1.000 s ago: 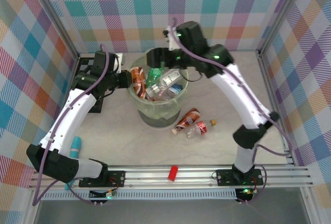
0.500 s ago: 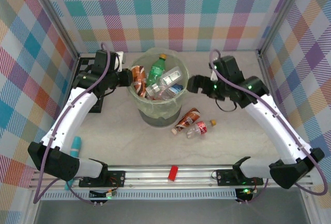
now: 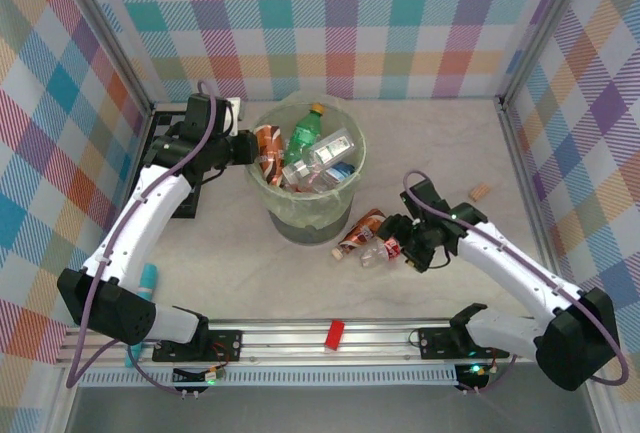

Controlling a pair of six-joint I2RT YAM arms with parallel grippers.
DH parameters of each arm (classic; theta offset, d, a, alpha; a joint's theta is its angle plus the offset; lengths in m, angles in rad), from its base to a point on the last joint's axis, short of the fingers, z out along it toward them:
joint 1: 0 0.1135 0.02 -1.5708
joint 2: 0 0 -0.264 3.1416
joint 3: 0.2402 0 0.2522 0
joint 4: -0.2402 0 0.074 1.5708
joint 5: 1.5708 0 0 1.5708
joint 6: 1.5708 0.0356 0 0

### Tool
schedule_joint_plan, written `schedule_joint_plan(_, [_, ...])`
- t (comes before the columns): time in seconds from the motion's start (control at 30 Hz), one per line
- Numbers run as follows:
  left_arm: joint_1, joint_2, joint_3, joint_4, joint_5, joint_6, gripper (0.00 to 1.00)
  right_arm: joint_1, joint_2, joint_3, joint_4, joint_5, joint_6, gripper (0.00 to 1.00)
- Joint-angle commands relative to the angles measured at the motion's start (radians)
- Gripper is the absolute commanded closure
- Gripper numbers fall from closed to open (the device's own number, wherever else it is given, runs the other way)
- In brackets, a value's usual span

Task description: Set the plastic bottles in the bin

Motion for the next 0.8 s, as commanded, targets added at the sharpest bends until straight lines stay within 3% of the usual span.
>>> schedule_joint_plan(0.0, [-0.004,0.014,0.027,0.017,0.032,0.006,0.78,-0.006,0.06,-0.036,0.149,-0.066,0.072,0.17])
schedule_joint_plan(0.53, [-0.004,0.019,0.027,0.01,0.021,0.008,0.78,-0.059,0.155,-0.153,0.244,-0.004,0.046,0.22])
schedule_joint_plan(0.77, [-0.004,0.02,0.025,0.01,0.019,0.005,0.78,-0.072,0.16,-0.141,0.218,0.028,-0.003,0.33])
